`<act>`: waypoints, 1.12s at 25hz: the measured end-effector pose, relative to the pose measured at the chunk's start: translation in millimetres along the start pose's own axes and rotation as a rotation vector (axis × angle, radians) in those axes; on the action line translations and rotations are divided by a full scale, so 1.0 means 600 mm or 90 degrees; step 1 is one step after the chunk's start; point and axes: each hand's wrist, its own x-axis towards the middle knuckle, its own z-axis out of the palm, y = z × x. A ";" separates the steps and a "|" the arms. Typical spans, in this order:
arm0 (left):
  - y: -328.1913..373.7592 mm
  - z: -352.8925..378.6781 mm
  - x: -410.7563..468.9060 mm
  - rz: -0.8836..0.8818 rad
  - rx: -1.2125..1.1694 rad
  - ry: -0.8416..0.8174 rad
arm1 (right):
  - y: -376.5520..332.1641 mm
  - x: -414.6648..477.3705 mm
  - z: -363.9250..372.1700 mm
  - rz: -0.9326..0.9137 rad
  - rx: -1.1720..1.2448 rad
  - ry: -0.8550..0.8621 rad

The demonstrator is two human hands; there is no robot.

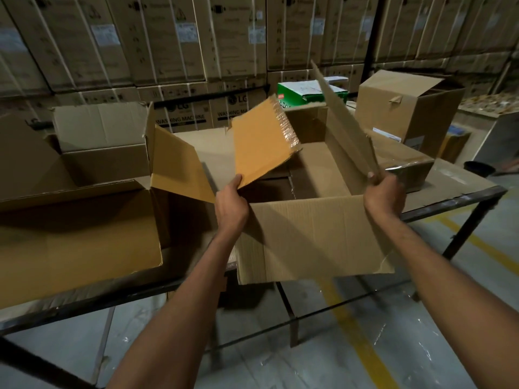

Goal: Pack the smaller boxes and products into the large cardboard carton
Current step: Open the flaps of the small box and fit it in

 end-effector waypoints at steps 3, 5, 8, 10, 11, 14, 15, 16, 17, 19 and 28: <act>0.054 -0.086 0.030 0.081 -0.063 0.041 | -0.083 0.014 -0.044 -0.014 0.027 0.053; 0.086 -0.149 0.053 0.123 -0.085 0.075 | -0.142 0.026 -0.069 -0.019 0.069 0.070; 0.121 -0.253 0.083 0.161 -0.106 0.126 | -0.246 0.028 -0.096 -0.083 0.148 0.068; 0.141 -0.319 0.100 0.171 -0.115 0.155 | -0.316 0.023 -0.106 -0.125 0.151 0.076; 0.148 -0.351 0.109 0.173 -0.118 0.168 | -0.351 0.022 -0.106 -0.138 0.154 0.079; 0.151 -0.432 0.135 0.175 -0.118 0.213 | -0.453 0.009 -0.097 -0.176 0.182 0.071; 0.146 -0.456 0.143 0.174 -0.117 0.231 | -0.482 0.005 -0.089 -0.189 0.188 0.063; 0.140 -0.481 0.151 0.171 -0.114 0.252 | -0.512 -0.003 -0.079 -0.204 0.200 0.053; 0.132 -0.505 0.158 0.167 -0.111 0.274 | -0.537 -0.011 -0.067 -0.216 0.215 0.042; 0.116 -0.553 0.167 0.141 -0.100 0.326 | -0.585 -0.029 -0.041 -0.239 0.238 0.022; -0.057 -0.739 0.214 0.047 -0.061 0.417 | -0.755 -0.153 0.158 -0.327 0.311 -0.134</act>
